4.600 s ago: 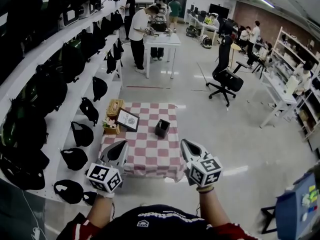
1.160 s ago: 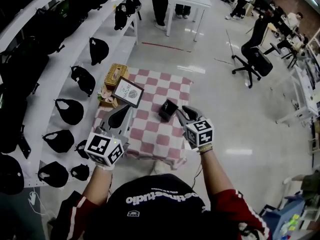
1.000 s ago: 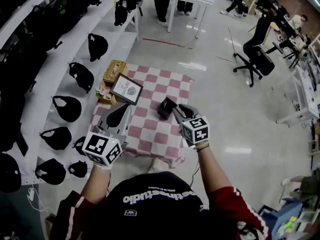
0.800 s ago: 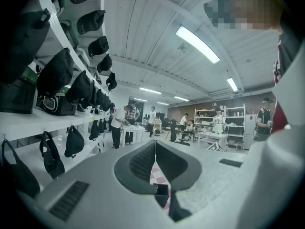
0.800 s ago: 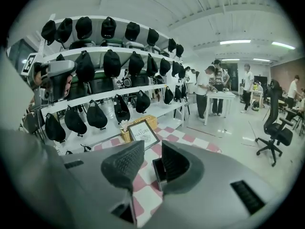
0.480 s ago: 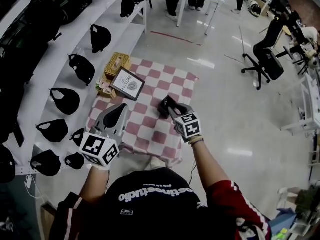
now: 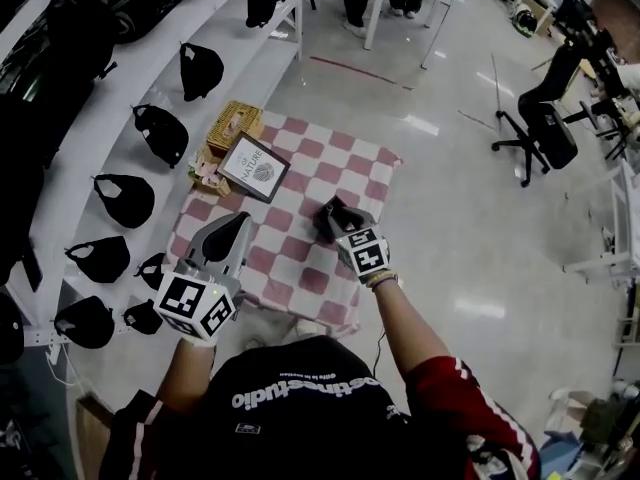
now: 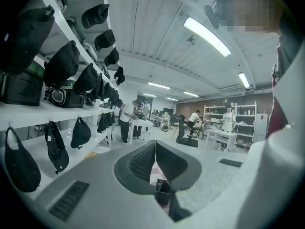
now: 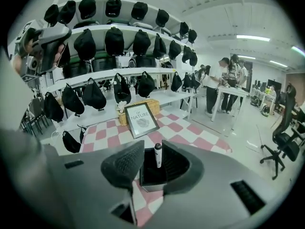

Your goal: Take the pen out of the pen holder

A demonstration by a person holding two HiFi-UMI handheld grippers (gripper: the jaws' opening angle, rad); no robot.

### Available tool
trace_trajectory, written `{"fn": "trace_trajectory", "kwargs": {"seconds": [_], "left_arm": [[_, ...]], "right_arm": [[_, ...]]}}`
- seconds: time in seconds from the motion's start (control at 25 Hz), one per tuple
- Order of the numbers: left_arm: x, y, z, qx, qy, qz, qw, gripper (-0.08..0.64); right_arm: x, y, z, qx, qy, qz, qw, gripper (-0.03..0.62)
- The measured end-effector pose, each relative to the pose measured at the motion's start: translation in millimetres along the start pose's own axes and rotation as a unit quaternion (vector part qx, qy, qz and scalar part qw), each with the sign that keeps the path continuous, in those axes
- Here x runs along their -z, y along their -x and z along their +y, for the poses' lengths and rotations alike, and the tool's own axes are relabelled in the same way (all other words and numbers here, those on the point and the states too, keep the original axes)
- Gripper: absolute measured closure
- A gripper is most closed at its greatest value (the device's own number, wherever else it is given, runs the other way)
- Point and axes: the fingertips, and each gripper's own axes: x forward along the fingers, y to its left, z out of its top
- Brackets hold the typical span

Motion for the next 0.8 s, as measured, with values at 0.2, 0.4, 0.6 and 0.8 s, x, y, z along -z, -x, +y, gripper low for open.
{"fn": "trace_trajectory", "kwargs": {"seconds": [0.2,0.4,0.6,0.8], "left_arm": [[6.5,-3.7,6.2,-0.01,0.008,0.008,0.9999,0.552],[8.5,-4.0,15.1,-0.022,0.011,0.01,0.9996,0.552],[8.8,-2.8,21.7,-0.033,0.013,0.012,0.9993,0.552],[12.8,-3.1,31.0,-0.043,0.012,0.02,0.9988,0.552]], "right_arm": [[9.8,-19.6,-4.2,-0.006,-0.005,0.022,1.0,0.483],[17.7,-36.9,-7.6,-0.004,0.005,0.039,0.999,0.483],[25.8,-49.8,-11.0,0.0,0.03,0.057,0.998,0.483],[28.6,-60.6,-11.5,-0.004,0.032,0.067,0.997,0.483]]}}
